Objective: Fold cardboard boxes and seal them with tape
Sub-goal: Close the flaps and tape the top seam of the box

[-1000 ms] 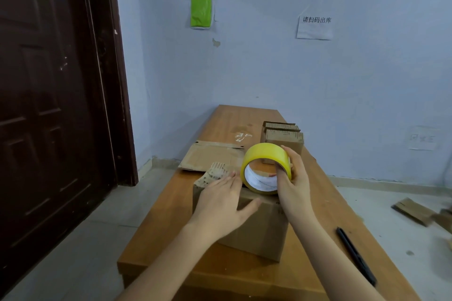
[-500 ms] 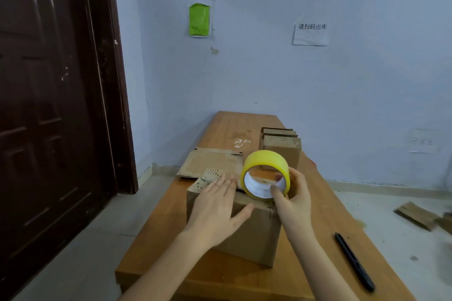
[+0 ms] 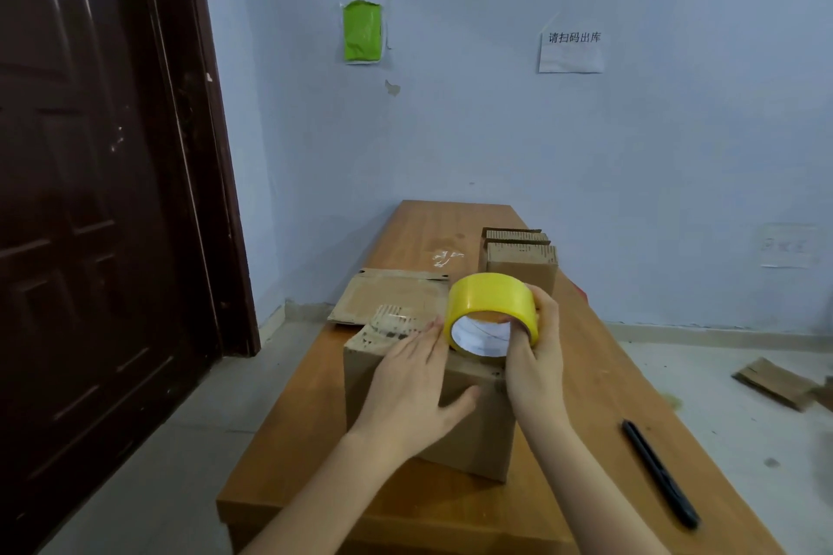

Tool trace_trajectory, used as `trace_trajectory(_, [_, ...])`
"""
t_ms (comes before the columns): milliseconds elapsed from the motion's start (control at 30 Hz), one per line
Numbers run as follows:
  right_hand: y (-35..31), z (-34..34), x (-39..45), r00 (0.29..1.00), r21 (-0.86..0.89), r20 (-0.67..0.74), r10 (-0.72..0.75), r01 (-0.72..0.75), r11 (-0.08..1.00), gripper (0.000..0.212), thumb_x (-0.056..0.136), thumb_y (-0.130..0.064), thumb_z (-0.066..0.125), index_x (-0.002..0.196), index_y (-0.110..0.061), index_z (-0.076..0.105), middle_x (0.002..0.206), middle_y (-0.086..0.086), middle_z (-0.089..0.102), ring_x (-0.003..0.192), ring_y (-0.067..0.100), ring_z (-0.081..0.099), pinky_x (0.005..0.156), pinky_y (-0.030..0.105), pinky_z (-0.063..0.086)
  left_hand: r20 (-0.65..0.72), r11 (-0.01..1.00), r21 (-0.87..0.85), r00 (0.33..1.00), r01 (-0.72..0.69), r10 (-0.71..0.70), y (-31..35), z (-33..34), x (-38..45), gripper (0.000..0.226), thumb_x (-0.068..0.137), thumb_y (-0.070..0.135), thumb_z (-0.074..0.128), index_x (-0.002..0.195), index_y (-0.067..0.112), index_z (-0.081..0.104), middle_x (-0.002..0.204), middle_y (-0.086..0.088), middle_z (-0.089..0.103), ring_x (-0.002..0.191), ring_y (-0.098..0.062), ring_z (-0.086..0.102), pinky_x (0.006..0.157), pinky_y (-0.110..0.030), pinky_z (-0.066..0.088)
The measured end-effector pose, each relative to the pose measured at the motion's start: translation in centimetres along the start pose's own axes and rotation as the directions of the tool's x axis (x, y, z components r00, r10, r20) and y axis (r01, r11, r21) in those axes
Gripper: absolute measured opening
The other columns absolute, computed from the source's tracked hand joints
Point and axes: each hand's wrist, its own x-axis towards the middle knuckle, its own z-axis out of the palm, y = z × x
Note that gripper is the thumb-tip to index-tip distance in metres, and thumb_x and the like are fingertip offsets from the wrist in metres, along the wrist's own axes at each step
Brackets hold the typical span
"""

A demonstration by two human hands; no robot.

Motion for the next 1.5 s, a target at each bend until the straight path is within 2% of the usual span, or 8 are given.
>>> trace_trajectory(233, [-0.3,-0.5,1.4,0.992,-0.1,0.116,-0.054,0.066,0.993,0.043,0.094,-0.003,0.041,0.12,-0.037,0.045,0.094,-0.032,0.057,0.092,-0.01,0.053,0.073,0.01,0.041,0.1,0.987,0.149,0.994,-0.067,0.053,-0.9,-0.7,1.0,0.07,0.09,0.066,0.032,0.141,0.018,0.039,0.144,0.0,0.043,0.13,-0.015,0.04,0.102,-0.028,0.032])
trace_trajectory(467, [-0.6,0.7,1.4,0.972,0.278,-0.192,0.135,-0.078,0.957,0.027,0.095,-0.001,0.047,0.11,-0.023,0.052,0.093,-0.011,0.055,0.092,0.01,0.057,0.086,0.03,0.05,0.12,0.99,0.13,0.992,-0.059,0.043,-0.9,-0.8,0.6,0.081,0.092,0.065,0.025,0.152,0.013,0.01,0.159,-0.003,0.009,0.146,-0.013,0.01,0.115,-0.024,0.007])
trace_trajectory(600, [-0.9,0.1,2.1,0.949,0.411,-0.132,0.287,-0.211,0.887,0.03,0.091,-0.001,0.056,0.109,-0.024,0.05,0.085,0.0,0.055,0.087,0.022,0.059,0.086,0.031,0.049,0.136,0.988,0.145,0.99,-0.047,0.027,-1.0,-0.8,0.4,0.085,0.087,0.069,0.015,0.152,0.014,0.01,0.159,-0.001,0.01,0.146,-0.012,0.011,0.115,-0.023,0.006])
trace_trajectory(867, [-0.3,-3.5,2.9,0.951,-0.337,0.224,0.212,-0.129,0.933,0.021,0.084,-0.017,0.069,0.095,-0.002,0.059,0.085,0.01,0.059,0.076,0.02,0.054,0.066,0.029,0.044,0.167,0.995,0.086,0.984,0.045,-0.059,0.5,-1.5,0.4,0.082,0.093,0.061,0.032,0.152,0.012,0.003,0.16,-0.005,0.004,0.146,-0.014,0.004,0.116,-0.025,0.003])
trace_trajectory(1000, [-0.1,-4.5,2.6,0.924,-0.306,0.242,0.295,-0.216,0.927,0.024,0.092,-0.017,0.056,0.091,0.007,0.056,0.073,0.024,0.053,0.066,0.029,0.051,0.065,0.046,0.049,0.064,0.997,0.041,0.996,0.059,-0.061,2.0,-1.9,1.1,0.082,0.089,0.061,0.022,0.152,0.013,0.001,0.159,-0.011,-0.007,0.147,-0.022,-0.004,0.118,-0.031,-0.004])
trace_trajectory(1167, [-0.1,-4.3,3.5,0.931,-0.298,0.116,0.345,-0.299,0.907,0.034,0.093,-0.009,0.04,0.064,-0.017,0.025,0.052,-0.005,0.023,0.051,0.015,0.023,0.054,0.029,0.024,0.027,0.996,0.084,0.999,-0.043,0.041,2.9,-2.3,2.5,0.086,0.085,0.063,0.011,0.152,0.009,0.009,0.16,-0.005,-0.001,0.147,-0.016,0.002,0.111,-0.023,-0.006])
trace_trajectory(1367, [-0.6,-3.7,3.9,0.934,-0.395,0.183,0.308,-0.217,0.893,0.02,0.096,-0.019,0.04,0.097,-0.002,0.052,0.089,0.021,0.055,0.074,0.03,0.053,0.065,0.051,0.054,0.072,0.983,0.183,0.997,-0.025,0.012,2.3,-1.7,1.3,0.106,0.073,0.073,-0.016,0.151,0.003,0.006,0.159,-0.012,0.002,0.147,-0.02,0.006,0.11,-0.025,-0.008])
trace_trajectory(1500, [-1.2,-3.5,4.6,0.898,-0.323,0.309,0.313,-0.21,0.923,0.027,0.1,-0.024,0.042,0.106,0.001,0.047,0.109,0.028,0.051,0.091,0.035,0.058,0.05,0.033,0.055,0.151,0.989,0.149,0.989,-0.02,-0.002,1.1,-1.7,0.3,0.102,0.073,0.07,-0.014,0.151,0.008,0.005,0.159,-0.008,0.004,0.147,-0.014,0.0,0.116,-0.028,-0.004])
